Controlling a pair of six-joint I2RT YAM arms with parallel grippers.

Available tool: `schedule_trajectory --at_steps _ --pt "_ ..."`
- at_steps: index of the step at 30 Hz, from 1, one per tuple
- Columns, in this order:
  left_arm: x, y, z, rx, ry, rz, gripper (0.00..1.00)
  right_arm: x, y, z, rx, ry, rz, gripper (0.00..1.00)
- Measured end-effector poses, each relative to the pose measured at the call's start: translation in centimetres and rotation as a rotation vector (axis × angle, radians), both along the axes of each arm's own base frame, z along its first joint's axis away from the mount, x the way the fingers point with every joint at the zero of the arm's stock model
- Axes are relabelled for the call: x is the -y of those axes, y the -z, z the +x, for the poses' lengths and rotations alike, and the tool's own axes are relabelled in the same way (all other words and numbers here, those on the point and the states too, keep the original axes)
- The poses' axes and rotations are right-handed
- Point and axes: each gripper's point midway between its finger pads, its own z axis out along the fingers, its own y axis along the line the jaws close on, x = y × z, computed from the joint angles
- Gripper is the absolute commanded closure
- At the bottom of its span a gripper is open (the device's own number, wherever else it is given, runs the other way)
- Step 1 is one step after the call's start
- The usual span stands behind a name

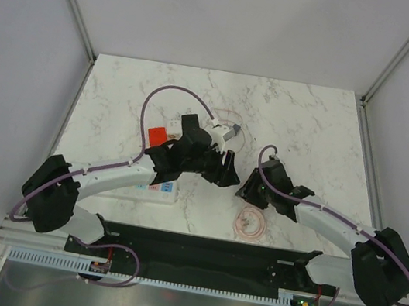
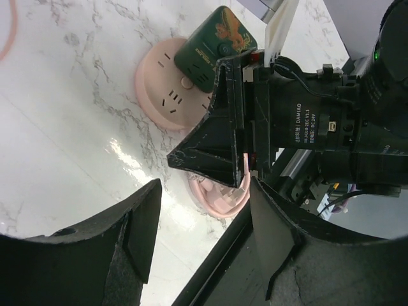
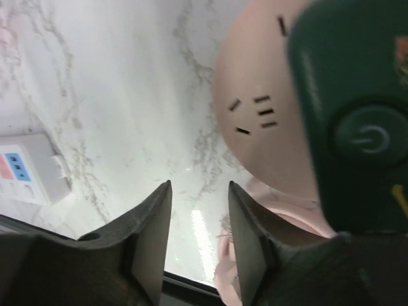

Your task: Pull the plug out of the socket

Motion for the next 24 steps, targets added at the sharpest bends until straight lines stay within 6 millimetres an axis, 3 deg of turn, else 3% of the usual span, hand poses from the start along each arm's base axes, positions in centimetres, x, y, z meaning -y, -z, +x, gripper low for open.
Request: schedule_trajectory --at_steps 7,11,16,19,20,24 --pt "-1.3 -1.2 0.7 0.028 -0.030 -0.016 0.36 -1.8 -3.5 2.7 0.106 -0.052 0.027 0.38" --pt "-1.6 -1.3 0.6 0.031 -0.032 -0.015 0.35 -1.6 -5.3 3.2 0.153 -0.091 -0.009 0.31" --pt "-1.1 -1.5 0.1 0.022 0.007 -0.041 0.36 0.6 -8.8 3.4 0.243 -0.095 -0.093 0.24" --pt "-0.3 -1.3 -0.3 0.009 0.049 -0.079 0.37 2.3 -11.7 4.1 0.302 -0.074 -0.147 0.10" --pt "0.0 -1.0 -0.4 -0.002 0.060 -0.092 0.37 2.9 -12.3 4.4 0.311 -0.057 -0.162 0.02" --pt "2.3 0.7 -0.5 -0.077 0.108 -0.153 0.43 6.8 -13.4 5.5 0.322 0.014 -0.237 0.02"
